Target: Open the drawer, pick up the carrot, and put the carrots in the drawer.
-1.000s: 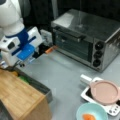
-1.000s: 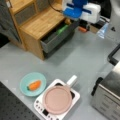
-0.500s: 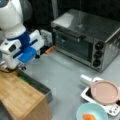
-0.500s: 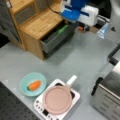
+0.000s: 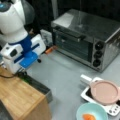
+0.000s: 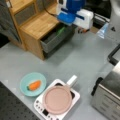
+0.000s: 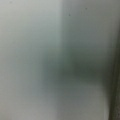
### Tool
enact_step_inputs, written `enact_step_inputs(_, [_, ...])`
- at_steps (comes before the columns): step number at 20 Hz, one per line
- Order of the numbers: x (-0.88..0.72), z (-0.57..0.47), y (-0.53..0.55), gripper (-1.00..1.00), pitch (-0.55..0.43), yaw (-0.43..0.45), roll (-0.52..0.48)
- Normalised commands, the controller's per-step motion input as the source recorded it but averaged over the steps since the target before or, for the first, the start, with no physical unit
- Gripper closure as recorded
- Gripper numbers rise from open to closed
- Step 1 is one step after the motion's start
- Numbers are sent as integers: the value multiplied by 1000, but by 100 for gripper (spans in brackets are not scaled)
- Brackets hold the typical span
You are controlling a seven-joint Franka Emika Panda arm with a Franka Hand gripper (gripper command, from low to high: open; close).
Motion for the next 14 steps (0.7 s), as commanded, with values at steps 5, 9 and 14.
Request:
enact_step_inputs(5, [236, 150, -216, -100, 164, 153, -58])
enact_step_inputs(9, [200, 77, -201, -100, 151, 170, -52])
enact_step_inputs(14, [205, 12, -190, -100, 122, 165, -53])
